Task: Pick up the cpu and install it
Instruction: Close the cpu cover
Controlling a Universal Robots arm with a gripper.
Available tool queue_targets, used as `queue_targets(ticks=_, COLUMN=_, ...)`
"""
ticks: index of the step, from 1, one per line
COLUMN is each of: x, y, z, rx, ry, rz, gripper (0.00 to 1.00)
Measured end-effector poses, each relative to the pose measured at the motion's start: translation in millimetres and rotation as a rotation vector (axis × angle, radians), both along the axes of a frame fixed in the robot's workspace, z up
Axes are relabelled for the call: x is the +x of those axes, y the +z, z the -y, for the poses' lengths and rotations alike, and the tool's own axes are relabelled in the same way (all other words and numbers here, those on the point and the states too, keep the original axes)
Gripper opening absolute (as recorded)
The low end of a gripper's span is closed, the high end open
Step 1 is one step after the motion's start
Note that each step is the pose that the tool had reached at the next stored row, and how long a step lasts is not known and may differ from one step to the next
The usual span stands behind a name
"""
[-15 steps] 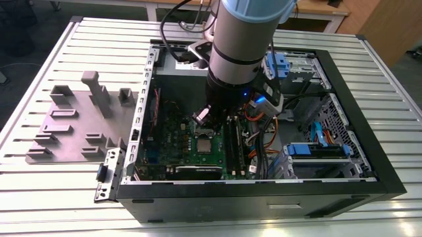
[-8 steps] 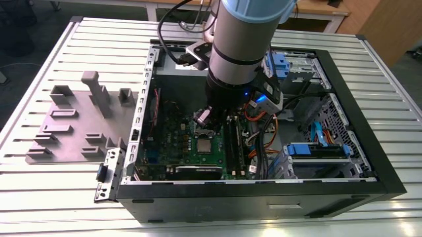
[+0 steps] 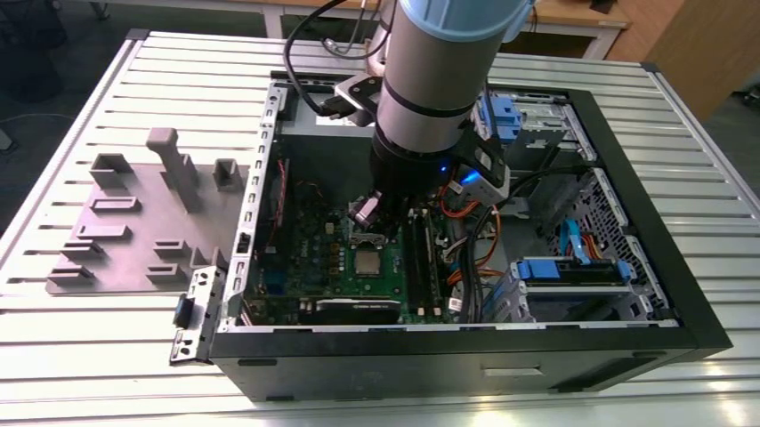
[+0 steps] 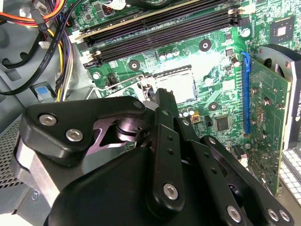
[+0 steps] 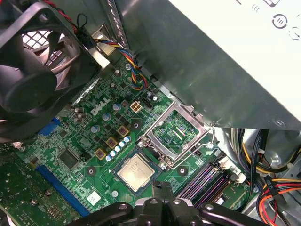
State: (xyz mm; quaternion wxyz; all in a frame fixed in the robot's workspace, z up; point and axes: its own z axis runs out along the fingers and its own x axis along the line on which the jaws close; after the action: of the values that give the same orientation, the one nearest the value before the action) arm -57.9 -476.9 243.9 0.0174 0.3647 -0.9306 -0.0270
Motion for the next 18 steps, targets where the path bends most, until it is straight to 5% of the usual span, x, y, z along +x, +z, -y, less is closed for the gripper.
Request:
queue_targets(ticks=4, x=0.0, y=0.0, z=0.0, rx=0.0000, ry=0.003, rz=0.0000, gripper=0.11)
queue_targets(ticks=10, x=1.8, y=-0.7, z=-0.9, rx=0.0001, ry=0.073, rz=0.0000, gripper=0.11)
queue_targets(ticks=18, x=7.5, y=-2.1, z=-16.7, rx=0.0001, ry=0.074, rz=0.0000, gripper=0.11)
